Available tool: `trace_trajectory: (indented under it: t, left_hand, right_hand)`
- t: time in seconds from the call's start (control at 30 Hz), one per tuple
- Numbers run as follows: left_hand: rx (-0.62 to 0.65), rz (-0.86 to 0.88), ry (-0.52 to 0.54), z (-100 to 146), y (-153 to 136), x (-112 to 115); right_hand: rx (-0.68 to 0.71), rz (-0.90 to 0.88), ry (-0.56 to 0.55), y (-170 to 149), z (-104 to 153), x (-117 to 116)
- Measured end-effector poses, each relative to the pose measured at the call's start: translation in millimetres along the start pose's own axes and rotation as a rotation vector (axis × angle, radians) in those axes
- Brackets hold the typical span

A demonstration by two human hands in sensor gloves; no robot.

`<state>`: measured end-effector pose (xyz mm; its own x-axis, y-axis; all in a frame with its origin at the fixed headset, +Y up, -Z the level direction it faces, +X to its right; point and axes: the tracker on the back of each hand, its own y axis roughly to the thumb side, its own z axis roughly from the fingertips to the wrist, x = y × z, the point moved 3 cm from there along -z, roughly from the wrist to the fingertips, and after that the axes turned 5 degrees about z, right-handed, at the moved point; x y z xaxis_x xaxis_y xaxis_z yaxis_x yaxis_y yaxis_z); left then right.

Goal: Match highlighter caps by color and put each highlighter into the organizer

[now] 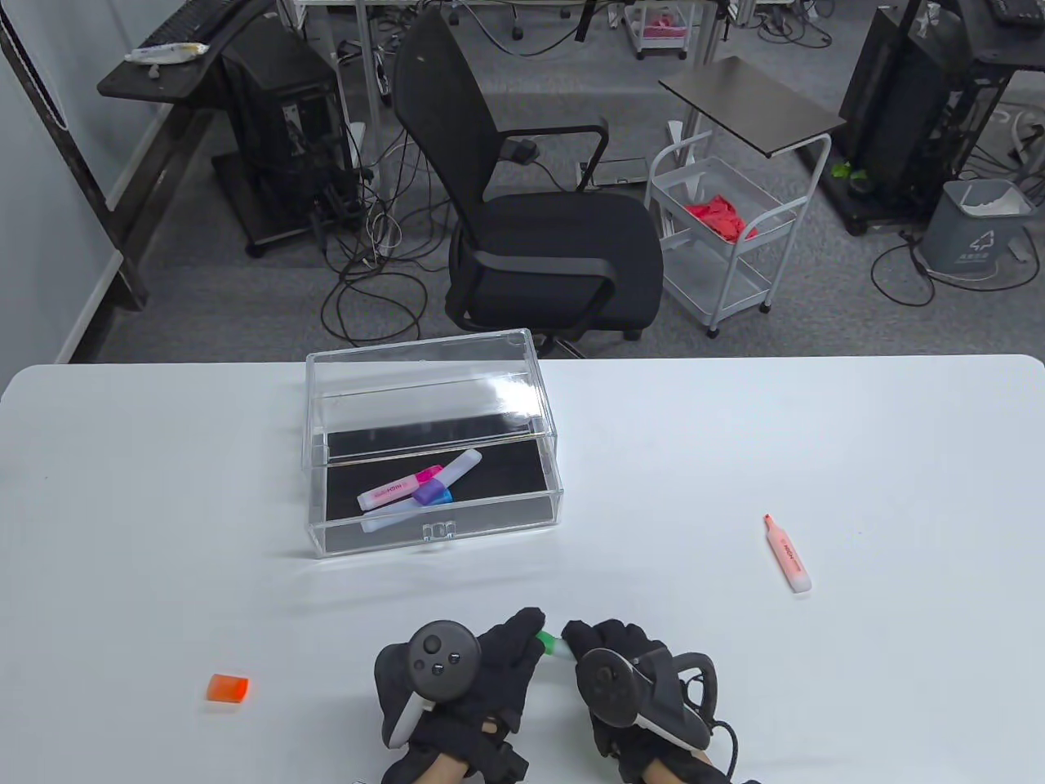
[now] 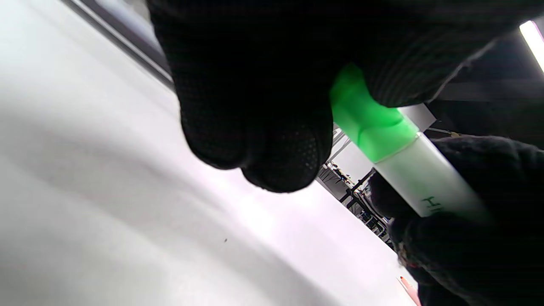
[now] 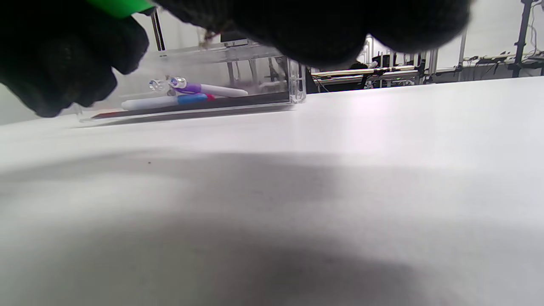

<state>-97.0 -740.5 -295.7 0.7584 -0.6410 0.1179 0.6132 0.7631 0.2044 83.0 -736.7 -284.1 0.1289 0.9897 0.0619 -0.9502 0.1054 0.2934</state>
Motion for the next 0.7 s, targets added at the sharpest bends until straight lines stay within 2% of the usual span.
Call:
trace_trajectory:
  t: [0.13, 0.17, 0.2, 0.27, 0.3, 0.4, 0.47, 0.57, 0.7]
  left_hand:
    - [0.099, 0.064, 0.045, 4.3, 18.1, -1.2]
    - [0.126, 0.019, 0.050, 6.1, 29.2, -0.3]
    - [0.175, -0.051, 0.007, 5.8, 39.7, 6.2]
    - [0.157, -0.100, 0.036, 6.4, 49.1, 8.1]
    - [0.126, -0.095, 0.028, 7.0, 47.5, 8.0]
    - [0.110, 0.051, 0.069, 8.1, 41.1, 10.0]
    - [0.091, -0.025, 0.049, 11.5, 36.6, 11.7]
    - [0.099, -0.201, 0.068, 14.6, 34.5, 9.1]
    - [0.065, -0.338, 0.094, 16.5, 34.4, 7.5]
  right_hand:
    - [0.004, -0.067, 0.007, -0.8, -1.6, 1.2]
    - [0.021, -0.124, -0.003, 0.9, -1.5, 1.4]
    - [0.021, -0.129, -0.040, 3.2, -1.9, 6.0]
    - [-0.025, -0.102, -0.046, -1.5, -2.4, 8.9]
    - [-0.032, -0.155, -0.062, -5.2, -2.9, 11.0]
    - [-0.067, -0.177, -0.076, -11.7, -1.7, 13.2]
    - [-0.074, -0.165, -0.046, -14.7, -1.4, 10.0]
    - [-0.076, -0.127, -0.028, -16.8, -2.0, 7.5]
    - [-0.079, -0.089, -0.019, -17.7, -2.8, 5.6]
